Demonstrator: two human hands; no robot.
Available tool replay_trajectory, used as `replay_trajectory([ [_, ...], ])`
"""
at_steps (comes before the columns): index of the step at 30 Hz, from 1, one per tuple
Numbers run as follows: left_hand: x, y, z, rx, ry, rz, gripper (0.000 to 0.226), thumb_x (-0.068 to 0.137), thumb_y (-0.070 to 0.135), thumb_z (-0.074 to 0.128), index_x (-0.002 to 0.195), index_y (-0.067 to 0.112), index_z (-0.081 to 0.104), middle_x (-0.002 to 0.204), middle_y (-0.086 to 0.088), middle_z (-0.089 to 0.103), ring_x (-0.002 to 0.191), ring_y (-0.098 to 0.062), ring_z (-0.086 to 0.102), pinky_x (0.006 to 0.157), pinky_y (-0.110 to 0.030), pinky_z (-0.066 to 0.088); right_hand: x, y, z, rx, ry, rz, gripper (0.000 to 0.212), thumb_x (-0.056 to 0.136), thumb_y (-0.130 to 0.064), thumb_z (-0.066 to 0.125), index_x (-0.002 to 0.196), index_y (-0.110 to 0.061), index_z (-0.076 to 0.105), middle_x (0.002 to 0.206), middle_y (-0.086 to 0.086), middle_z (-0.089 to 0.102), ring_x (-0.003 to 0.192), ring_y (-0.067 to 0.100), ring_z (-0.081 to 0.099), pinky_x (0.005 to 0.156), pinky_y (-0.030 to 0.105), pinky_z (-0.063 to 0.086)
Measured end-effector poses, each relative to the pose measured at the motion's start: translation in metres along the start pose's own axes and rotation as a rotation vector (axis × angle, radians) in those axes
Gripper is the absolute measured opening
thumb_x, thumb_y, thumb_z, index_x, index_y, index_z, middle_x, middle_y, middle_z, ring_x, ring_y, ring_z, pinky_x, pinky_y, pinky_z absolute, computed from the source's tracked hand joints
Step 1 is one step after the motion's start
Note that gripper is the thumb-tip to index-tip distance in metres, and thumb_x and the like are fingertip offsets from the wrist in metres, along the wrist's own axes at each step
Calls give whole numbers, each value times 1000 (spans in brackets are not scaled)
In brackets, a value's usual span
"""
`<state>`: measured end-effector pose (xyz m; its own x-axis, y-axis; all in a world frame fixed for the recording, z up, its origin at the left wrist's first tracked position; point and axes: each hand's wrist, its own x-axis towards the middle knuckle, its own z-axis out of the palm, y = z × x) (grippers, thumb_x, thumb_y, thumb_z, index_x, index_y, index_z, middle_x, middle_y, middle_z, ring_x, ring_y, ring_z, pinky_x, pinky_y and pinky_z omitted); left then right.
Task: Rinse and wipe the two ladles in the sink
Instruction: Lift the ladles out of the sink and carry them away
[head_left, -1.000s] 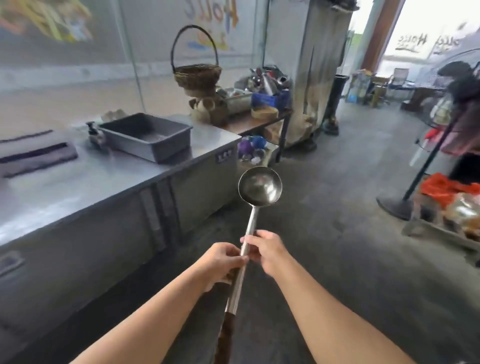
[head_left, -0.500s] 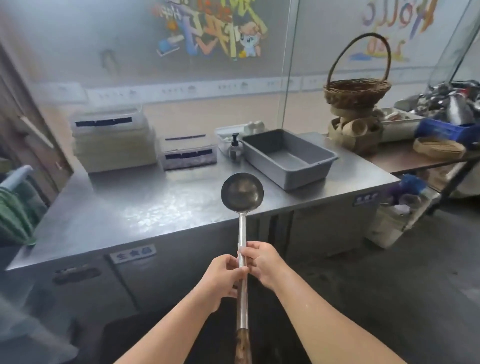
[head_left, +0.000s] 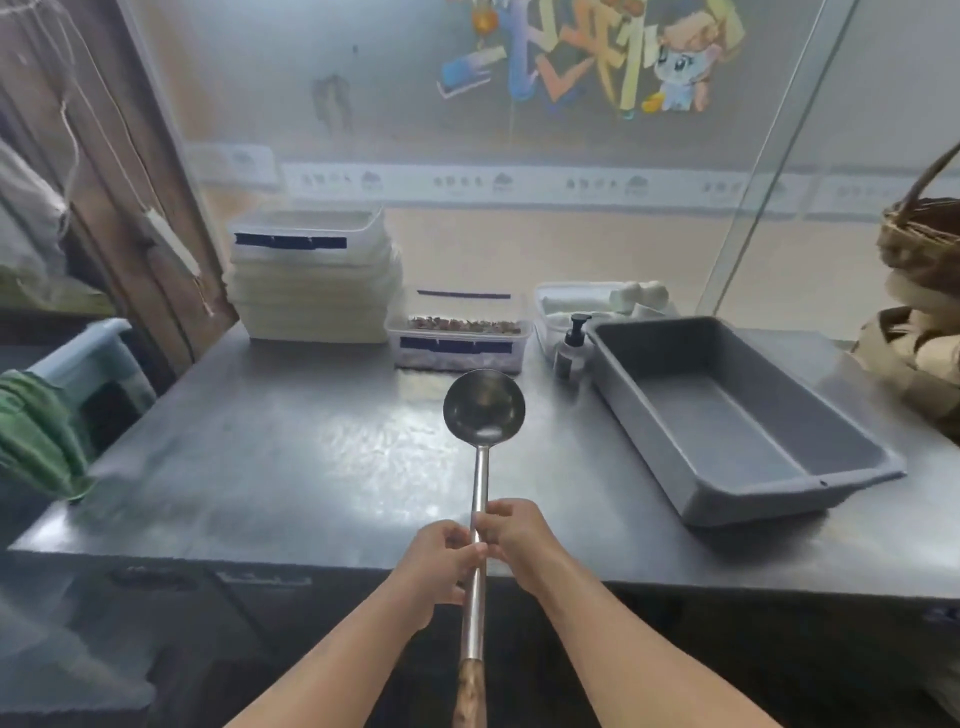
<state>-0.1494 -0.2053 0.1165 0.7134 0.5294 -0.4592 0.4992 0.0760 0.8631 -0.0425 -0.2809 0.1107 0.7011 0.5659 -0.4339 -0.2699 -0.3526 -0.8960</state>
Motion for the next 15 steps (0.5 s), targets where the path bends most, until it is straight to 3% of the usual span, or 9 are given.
replay_trajectory([
  [4,60,9,-8,0,46,-48,17,91,21,69,101,9,65,99,-10,68,91,-23,69,69,-32,62,64,-12,7,5,6,68,6,89,-2,64,87,-7,66,87,10,68,79,22,70,70,29,60],
  [8,128,16,-15,-10,13,-101,18,91,16,67,102,2,63,97,-15,67,84,-23,67,58,-27,58,129,-19,7,-55,-23,106,14,84,3,58,72,-5,60,66,5,56,58,16,57,60,25,53],
  [11,179,20,-24,-57,-50,-140,24,88,9,67,103,-8,59,85,-13,59,70,-22,62,60,-38,60,179,-21,10,-60,2,145,14,82,2,58,71,-5,60,62,3,55,56,17,57,62,27,56],
  [15,226,19,-32,-38,-91,-196,23,90,7,66,103,-9,57,81,-10,57,61,-18,62,57,-33,56,221,-24,14,-101,4,211,14,82,1,59,70,-6,61,63,4,57,61,20,60,68,32,58],
])
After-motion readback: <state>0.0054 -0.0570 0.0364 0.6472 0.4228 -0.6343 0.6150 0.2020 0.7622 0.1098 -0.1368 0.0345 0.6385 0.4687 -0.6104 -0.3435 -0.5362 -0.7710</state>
